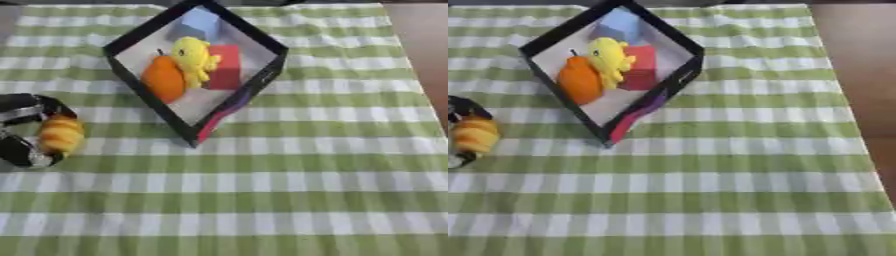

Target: Pick up objects on the table and place them in the box.

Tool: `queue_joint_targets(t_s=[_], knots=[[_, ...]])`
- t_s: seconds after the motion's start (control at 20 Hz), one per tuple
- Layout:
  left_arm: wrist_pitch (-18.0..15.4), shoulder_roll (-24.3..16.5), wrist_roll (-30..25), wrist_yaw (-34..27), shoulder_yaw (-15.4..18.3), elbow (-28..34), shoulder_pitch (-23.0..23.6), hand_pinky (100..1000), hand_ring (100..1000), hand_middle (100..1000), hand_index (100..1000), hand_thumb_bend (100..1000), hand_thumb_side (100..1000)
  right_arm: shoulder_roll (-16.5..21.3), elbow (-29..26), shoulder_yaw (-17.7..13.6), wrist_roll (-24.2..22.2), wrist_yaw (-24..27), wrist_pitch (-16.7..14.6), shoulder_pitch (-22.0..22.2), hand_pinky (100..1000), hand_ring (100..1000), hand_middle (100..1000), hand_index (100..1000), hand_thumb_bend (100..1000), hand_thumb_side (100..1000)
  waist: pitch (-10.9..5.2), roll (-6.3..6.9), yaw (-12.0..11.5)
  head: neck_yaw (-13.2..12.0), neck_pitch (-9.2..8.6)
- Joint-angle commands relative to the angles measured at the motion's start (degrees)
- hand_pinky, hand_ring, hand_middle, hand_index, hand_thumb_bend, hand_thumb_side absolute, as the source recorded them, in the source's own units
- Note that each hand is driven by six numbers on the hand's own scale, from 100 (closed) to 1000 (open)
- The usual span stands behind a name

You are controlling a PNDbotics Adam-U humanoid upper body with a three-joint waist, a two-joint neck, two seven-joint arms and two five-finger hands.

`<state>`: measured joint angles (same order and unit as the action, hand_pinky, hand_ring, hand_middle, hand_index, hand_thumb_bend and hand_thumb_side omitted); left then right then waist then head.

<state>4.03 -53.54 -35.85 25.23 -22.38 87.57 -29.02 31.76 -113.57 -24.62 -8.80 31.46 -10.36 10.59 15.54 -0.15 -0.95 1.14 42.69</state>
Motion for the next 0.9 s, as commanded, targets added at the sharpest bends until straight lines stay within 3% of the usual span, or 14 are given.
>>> queue_joint_targets(t_s=[0.05,0.2,0.4,0.9], knots=[[0.3,-0.96,0.2,0.21,0.11,-0.39,-0.64,777,791,789,882,174,100,0.83,-1.03,-0.28,-0.24,-0.33,-0.03,-0.09,789,718,707,840,100,539,0.33,-0.52,0.08,-0.22,-0.72],[0.4,-0.9,1.29,0.0,0.1,-0.05,-0.9,742,751,738,863,105,100,0.76,-1.03,-0.26,-0.32,-0.34,0.06,0.01,789,718,707,840,100,540,0.25,-0.49,0.09,-0.19,-0.75],[0.19,-1.47,2.89,-0.1,0.51,2.37,-0.77,731,740,725,853,100,100,0.85,-1.03,-0.3,-0.38,-0.21,-0.01,0.19,789,718,707,839,100,539,0.05,-0.41,0.07,0.02,-0.67],[1.12,-4.81,5.87,-0.26,5.28,16.27,-3.26,719,730,711,836,107,100,1.72,-1.03,-0.52,-0.22,0.23,-0.37,0.73,789,719,709,839,100,533,-0.78,-0.05,-0.43,1.73,-0.19]])
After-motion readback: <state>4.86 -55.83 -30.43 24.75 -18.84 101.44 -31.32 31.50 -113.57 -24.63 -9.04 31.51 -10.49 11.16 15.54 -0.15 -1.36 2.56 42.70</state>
